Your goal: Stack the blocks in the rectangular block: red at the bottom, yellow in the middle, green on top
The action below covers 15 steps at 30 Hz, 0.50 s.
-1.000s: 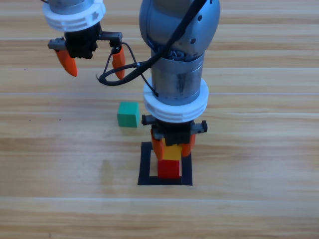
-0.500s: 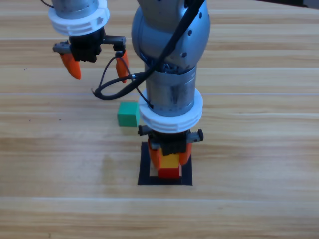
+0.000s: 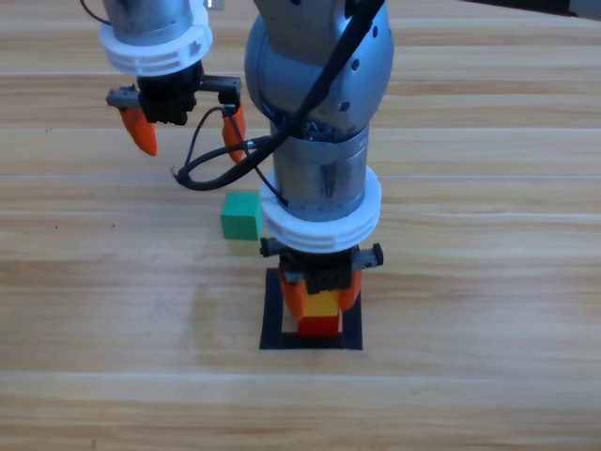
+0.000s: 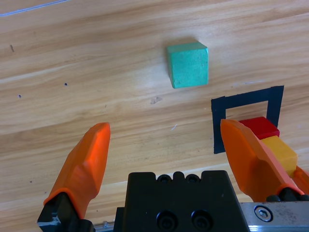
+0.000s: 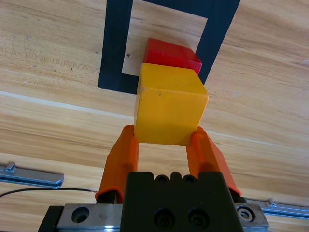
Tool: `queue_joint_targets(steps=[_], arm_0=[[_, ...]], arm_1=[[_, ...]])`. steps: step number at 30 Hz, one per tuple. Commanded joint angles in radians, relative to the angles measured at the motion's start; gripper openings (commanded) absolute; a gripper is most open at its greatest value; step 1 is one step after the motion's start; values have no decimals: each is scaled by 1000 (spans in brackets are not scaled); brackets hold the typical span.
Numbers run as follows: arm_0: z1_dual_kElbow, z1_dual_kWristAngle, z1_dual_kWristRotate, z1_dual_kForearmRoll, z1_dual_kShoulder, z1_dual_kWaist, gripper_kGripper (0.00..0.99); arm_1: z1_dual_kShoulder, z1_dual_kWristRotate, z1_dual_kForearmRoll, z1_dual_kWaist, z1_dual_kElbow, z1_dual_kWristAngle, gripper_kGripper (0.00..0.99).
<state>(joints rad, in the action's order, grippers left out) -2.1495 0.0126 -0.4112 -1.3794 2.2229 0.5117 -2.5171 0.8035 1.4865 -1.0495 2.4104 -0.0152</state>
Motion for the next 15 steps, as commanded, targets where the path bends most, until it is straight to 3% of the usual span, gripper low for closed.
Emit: queue_joint_targets(steps=[1, 2, 3, 10, 15], arm_0=[[2, -13, -9, 17, 55, 22, 969], [-1, -13, -9, 19, 57, 22, 969], [-6, -13, -11, 19, 58, 22, 969], [-18, -25, -17, 19, 70, 28, 969], [-49, -36, -26, 19, 97, 33, 971]], arm_1=[[-49, -10, 14, -18, -22, 32, 652], [-49, -9, 14, -15, -24, 32, 928], [-46, -7, 14, -12, -25, 37, 989], [75, 16, 14, -7, -39, 109, 990], [317, 11, 14, -7, -74, 201, 990]])
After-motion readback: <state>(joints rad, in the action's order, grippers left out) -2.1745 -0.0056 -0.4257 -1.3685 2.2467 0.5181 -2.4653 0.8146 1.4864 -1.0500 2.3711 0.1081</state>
